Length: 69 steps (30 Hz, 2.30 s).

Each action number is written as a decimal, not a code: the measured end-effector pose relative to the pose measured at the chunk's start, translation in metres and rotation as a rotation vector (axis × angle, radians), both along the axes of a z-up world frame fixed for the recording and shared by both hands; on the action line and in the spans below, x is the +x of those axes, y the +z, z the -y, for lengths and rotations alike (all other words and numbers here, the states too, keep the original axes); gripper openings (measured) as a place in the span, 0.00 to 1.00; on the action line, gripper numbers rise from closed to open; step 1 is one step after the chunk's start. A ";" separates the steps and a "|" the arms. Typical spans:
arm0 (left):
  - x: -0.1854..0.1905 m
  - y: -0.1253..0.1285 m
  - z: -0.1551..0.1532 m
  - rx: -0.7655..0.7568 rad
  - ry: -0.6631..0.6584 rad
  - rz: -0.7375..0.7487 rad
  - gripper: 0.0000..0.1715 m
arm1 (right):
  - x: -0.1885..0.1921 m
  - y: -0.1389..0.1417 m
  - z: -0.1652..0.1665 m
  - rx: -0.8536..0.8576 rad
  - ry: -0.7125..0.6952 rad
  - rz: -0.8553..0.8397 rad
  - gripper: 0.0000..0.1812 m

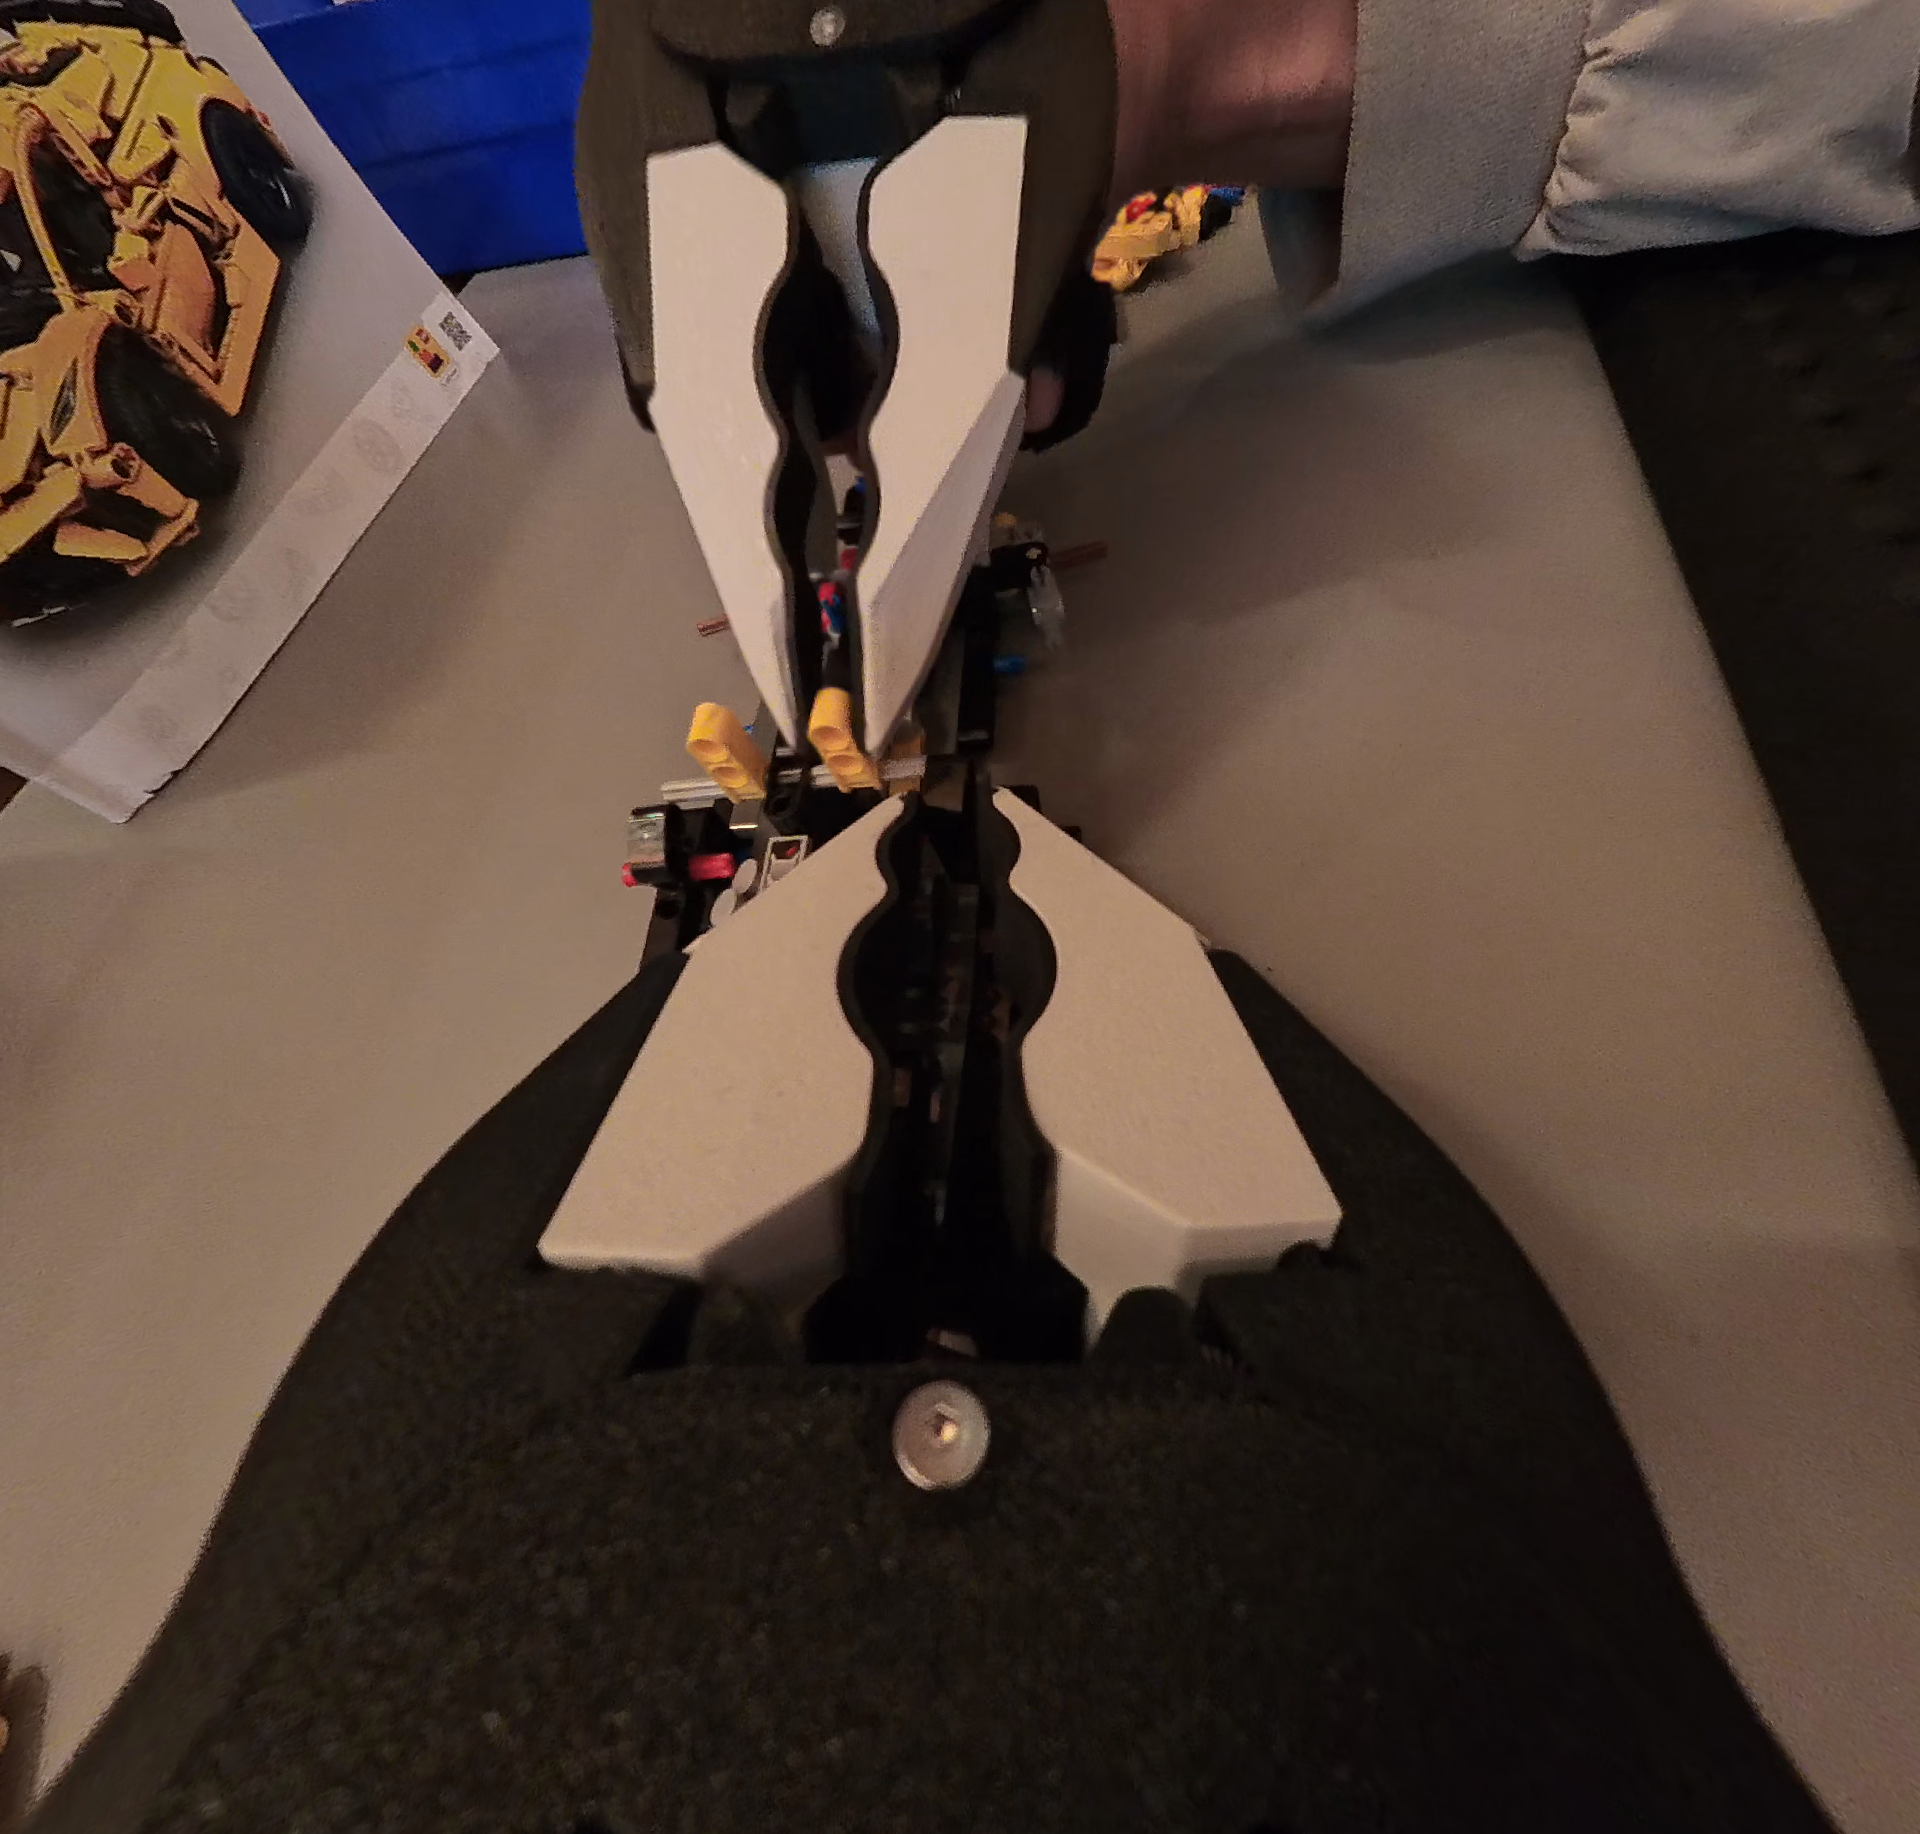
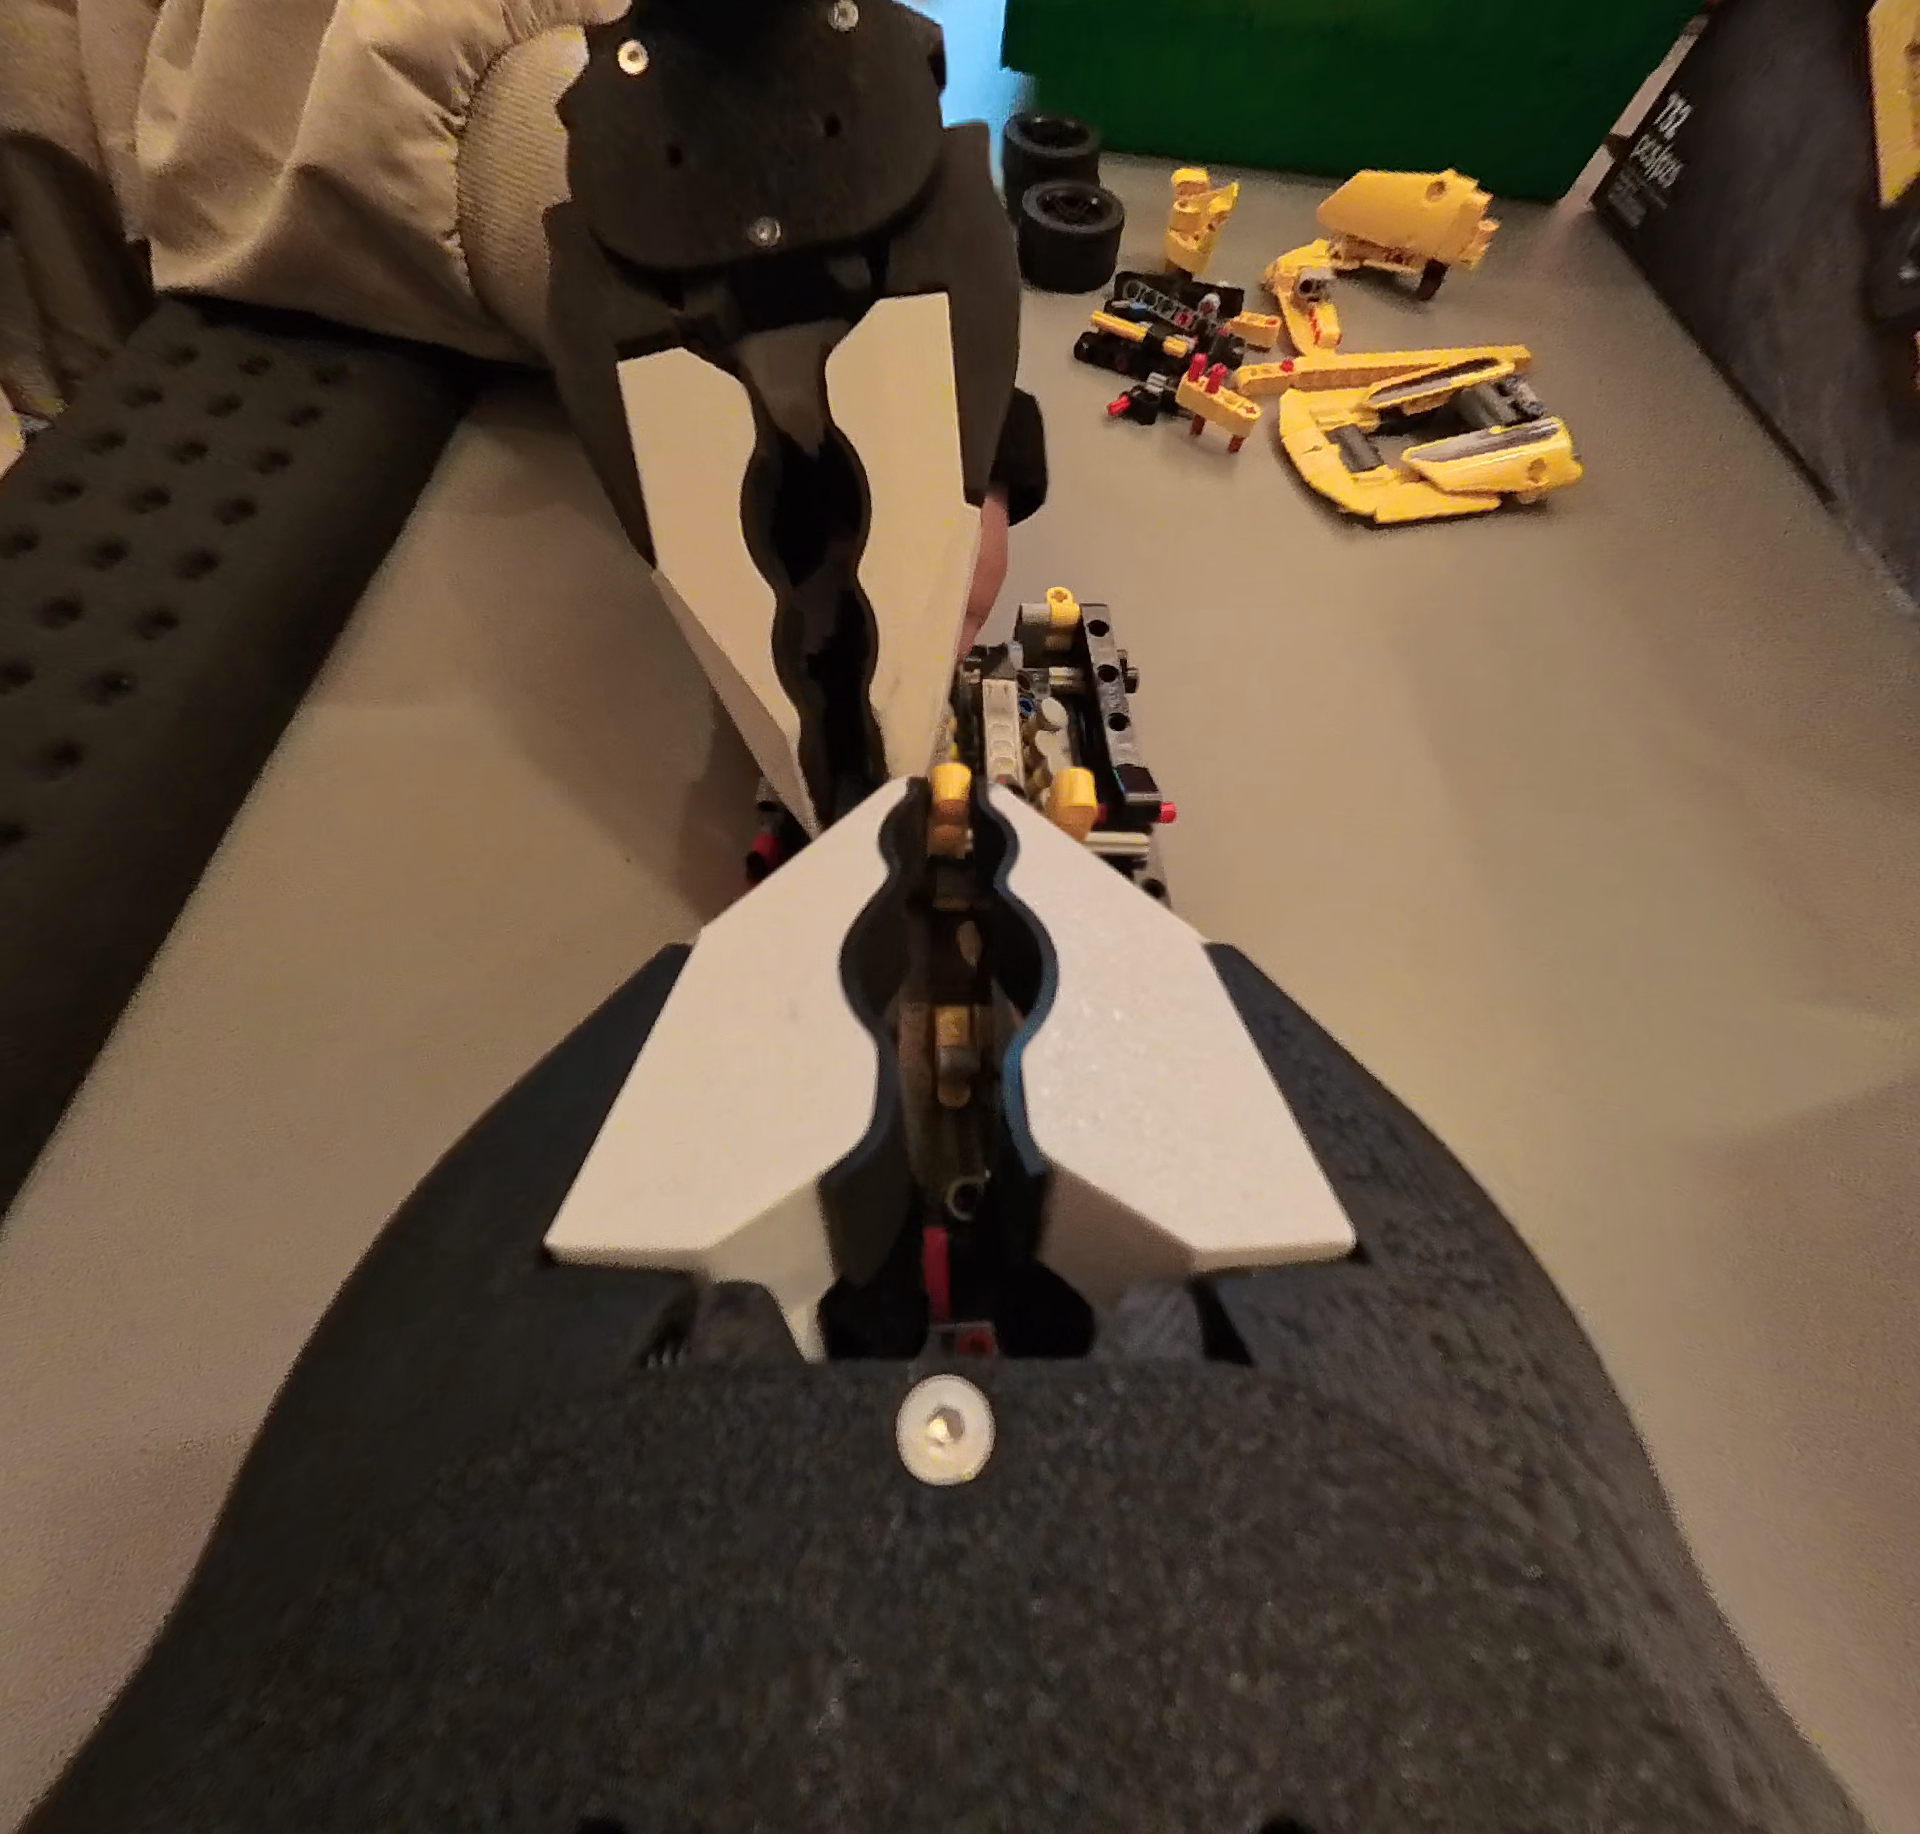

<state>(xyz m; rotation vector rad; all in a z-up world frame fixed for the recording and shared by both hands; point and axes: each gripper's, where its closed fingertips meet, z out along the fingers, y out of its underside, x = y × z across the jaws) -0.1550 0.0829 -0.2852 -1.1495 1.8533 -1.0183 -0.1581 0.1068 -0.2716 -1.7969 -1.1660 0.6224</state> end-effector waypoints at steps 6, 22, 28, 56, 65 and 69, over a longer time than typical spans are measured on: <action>-0.003 0.000 -0.001 0.012 0.005 0.005 0.06 | 0.005 0.001 0.000 -0.142 0.008 -0.051 0.03; -0.008 0.000 -0.001 -0.002 -0.015 0.001 0.06 | 0.005 0.000 0.002 -0.215 0.006 -0.128 0.03; -0.008 0.000 -0.001 -0.007 -0.010 -0.003 0.06 | 0.000 -0.004 0.009 -0.094 -0.002 0.046 0.15; -0.007 0.000 -0.002 0.001 0.007 -0.001 0.06 | -0.001 -0.008 0.009 0.032 -0.065 0.142 0.11; -0.006 0.000 -0.002 -0.001 0.003 -0.002 0.06 | -0.001 -0.010 0.010 0.095 -0.053 0.250 0.10; -0.006 0.000 -0.002 -0.007 0.004 -0.004 0.06 | 0.000 -0.010 0.008 0.082 -0.039 0.273 0.10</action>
